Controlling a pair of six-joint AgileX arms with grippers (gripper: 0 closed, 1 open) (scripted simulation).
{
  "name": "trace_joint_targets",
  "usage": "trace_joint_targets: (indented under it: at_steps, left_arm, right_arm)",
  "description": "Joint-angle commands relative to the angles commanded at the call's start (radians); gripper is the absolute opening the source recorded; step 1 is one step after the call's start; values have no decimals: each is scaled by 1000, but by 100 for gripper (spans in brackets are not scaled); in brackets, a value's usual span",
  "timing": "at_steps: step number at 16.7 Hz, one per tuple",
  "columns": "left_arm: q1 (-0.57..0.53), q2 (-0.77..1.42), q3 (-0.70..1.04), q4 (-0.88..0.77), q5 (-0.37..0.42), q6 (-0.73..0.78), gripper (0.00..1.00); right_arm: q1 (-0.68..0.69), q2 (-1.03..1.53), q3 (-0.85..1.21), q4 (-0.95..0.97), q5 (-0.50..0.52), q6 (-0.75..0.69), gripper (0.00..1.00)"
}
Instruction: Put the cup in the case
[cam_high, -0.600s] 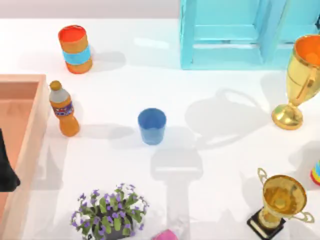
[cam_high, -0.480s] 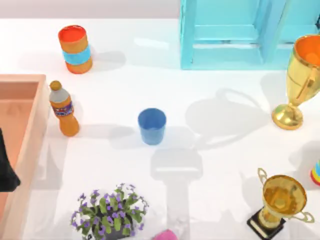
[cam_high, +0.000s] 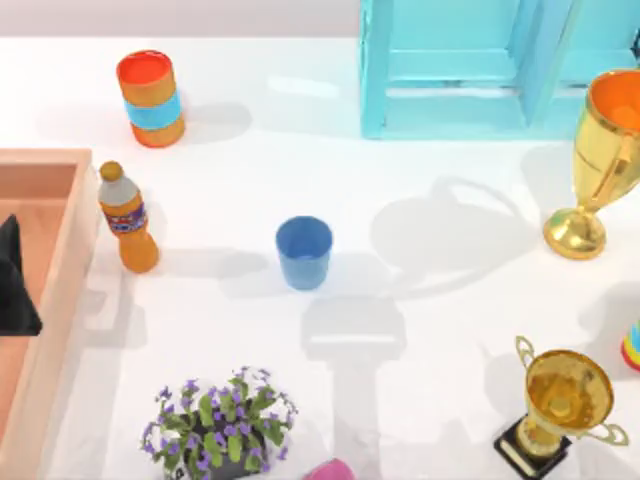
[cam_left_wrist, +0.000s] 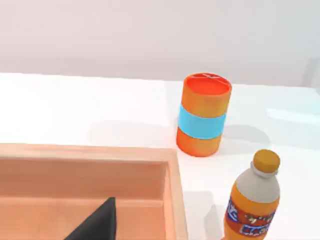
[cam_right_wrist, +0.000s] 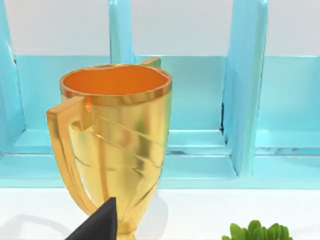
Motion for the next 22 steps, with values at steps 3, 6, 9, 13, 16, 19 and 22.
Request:
trace_joint_targets:
  at_steps: [3,6,9,13,16,19,22]
  left_arm:
    - [-65,244,247,-159,1,-63,100]
    - [-141,527,534,-344,1,-135,100]
    - [-224,833,844,-544,2,-214,100]
    - [-335,1244,1260,-812,3,-319,100]
    - [-413,1532,1552,-1000,4,-392,100]
    - [-480,1782,1806,-1162,4,-455,100]
    - [-532,1979,2005,-1289,5,-506,100]
  right_arm:
    - [0,0,0,0,0,0,100]
    - [0,0,0,0,0,0,100]
    - [0,0,0,0,0,0,100]
    - [0,0,0,0,0,0,100]
    - [0,0,0,0,0,0,100]
    - [0,0,0,0,0,0,100]
    - [0,0,0,0,0,0,100]
